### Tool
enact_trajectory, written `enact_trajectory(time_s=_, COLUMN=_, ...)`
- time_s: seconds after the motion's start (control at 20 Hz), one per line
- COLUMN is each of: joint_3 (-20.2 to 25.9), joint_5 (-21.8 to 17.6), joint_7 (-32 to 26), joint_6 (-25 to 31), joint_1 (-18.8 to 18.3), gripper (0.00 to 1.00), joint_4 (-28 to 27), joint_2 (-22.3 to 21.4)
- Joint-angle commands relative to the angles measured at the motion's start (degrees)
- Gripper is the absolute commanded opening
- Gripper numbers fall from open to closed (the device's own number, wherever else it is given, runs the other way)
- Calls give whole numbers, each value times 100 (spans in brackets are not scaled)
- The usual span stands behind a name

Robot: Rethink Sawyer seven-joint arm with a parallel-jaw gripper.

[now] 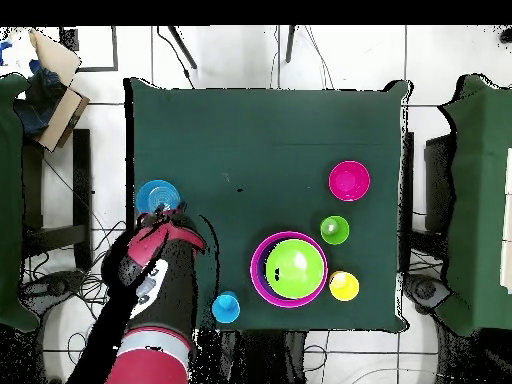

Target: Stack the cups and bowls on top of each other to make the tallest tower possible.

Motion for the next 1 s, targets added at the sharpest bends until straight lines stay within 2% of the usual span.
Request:
enact_trajectory(time_s=0.05, joint_3=-228, joint_5=-86, joint_7=606, joint_6=-744, joint_1=208, gripper=100, joint_4=162, joint_2=822)
enact_trajectory(time_s=0.45, joint_3=-360, joint_5=53, joint_7=530, joint_6=-1043, joint_1=214, gripper=100, joint_4=63, joint_2=1102)
enact_trajectory(time_s=0.8, joint_3=-729, joint_5=432, joint_7=610, joint_6=-1034, joint_1=576, gripper=100, joint_4=-175, joint_2=1393)
enact_trajectory(time_s=1.0, joint_3=-820, joint_5=557, joint_7=598, joint_6=-966, joint_1=687, gripper=100, joint_4=-205, joint_2=1418)
